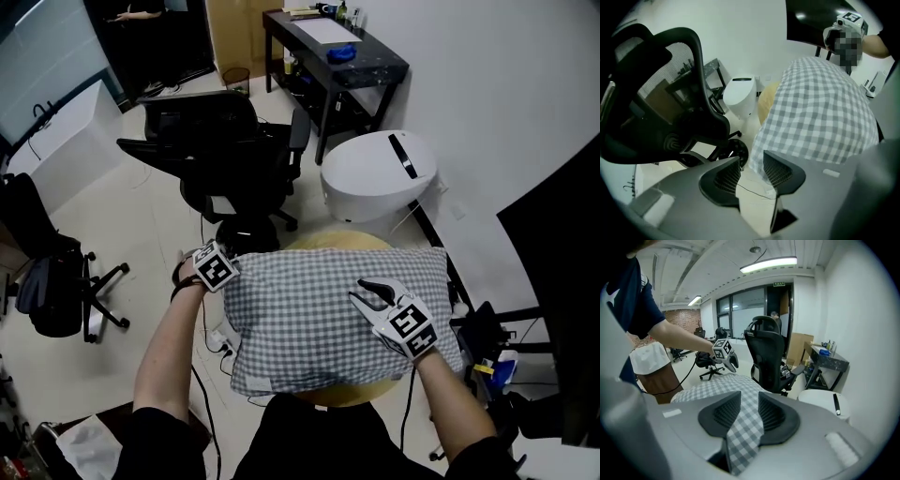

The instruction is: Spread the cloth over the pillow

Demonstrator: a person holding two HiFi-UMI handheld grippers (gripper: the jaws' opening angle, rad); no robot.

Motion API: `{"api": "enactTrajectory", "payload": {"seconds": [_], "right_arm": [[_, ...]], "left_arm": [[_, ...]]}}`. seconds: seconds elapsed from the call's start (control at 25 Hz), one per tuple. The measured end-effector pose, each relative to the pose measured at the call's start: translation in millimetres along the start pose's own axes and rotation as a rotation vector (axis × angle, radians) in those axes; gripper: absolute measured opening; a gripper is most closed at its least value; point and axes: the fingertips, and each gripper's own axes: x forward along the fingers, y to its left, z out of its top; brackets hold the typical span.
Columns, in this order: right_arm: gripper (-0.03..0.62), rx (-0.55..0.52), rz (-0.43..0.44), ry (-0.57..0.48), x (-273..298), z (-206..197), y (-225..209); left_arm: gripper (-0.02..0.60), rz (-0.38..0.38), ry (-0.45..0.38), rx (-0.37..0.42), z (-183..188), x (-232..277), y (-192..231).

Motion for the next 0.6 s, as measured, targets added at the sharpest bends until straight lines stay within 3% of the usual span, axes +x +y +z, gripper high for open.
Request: {"api": "enactTrajectory", "payload": {"seconds": [0.24, 0.6], "right_arm": [[0.129, -0.011, -0.036, -0.077, -49, 9, -2], [0.129, -0.023, -0.009, -0.128, -104, -22, 17]], "left_arm": [[0.149, 0.01, -0.127, -0.049, 6, -69, -54], [0.156, -0.036, -0.097, -0.1, -44, -103, -188]]}}
